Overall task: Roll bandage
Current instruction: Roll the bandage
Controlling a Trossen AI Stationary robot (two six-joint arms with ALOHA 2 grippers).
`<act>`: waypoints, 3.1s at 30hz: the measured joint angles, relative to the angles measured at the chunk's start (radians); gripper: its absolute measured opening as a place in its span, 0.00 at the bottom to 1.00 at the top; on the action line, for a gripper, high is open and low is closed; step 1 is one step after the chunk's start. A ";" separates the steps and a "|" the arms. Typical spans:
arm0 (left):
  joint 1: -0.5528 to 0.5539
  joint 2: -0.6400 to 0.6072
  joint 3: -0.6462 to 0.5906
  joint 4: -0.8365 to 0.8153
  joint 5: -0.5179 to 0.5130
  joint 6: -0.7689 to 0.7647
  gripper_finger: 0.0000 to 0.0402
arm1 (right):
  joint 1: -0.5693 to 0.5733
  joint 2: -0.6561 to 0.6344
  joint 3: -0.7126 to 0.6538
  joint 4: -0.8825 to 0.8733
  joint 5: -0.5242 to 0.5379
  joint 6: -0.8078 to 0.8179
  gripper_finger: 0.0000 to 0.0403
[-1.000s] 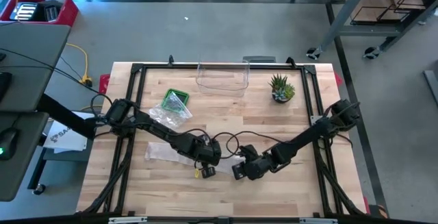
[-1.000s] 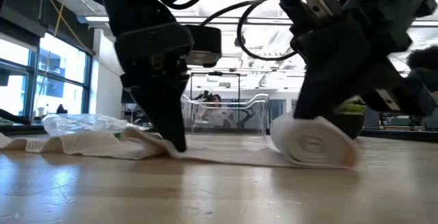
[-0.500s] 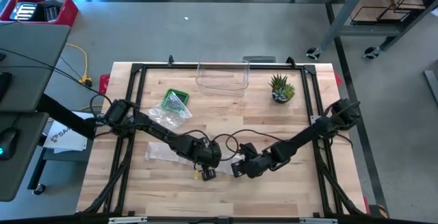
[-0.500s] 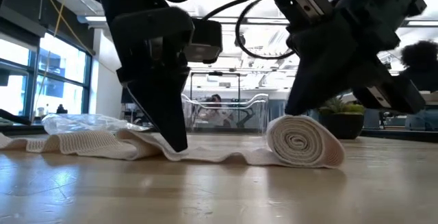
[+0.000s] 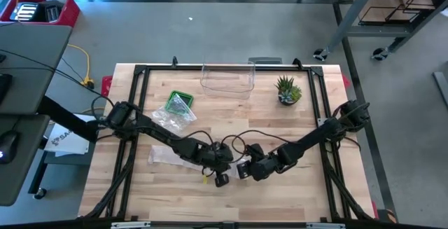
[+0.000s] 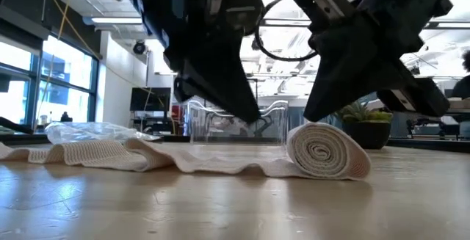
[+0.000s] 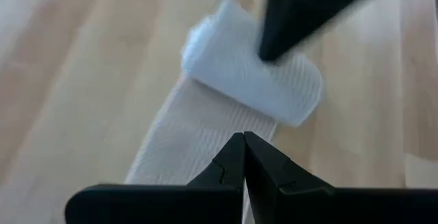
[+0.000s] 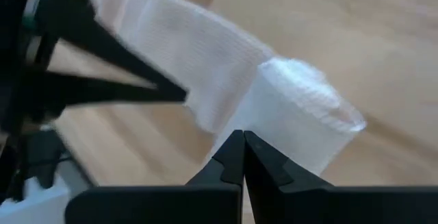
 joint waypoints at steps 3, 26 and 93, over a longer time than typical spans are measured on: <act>0.003 0.020 0.000 -0.007 0.003 -0.023 0.00 | -0.003 0.002 -0.001 0.001 -0.008 0.000 0.00; 0.021 0.027 0.000 -0.183 0.005 0.061 0.00 | -0.009 0.027 0.000 0.011 -0.044 0.003 0.00; 0.036 0.044 0.012 0.017 0.071 0.019 0.00 | 0.085 -0.124 -0.200 0.094 -0.002 0.163 0.00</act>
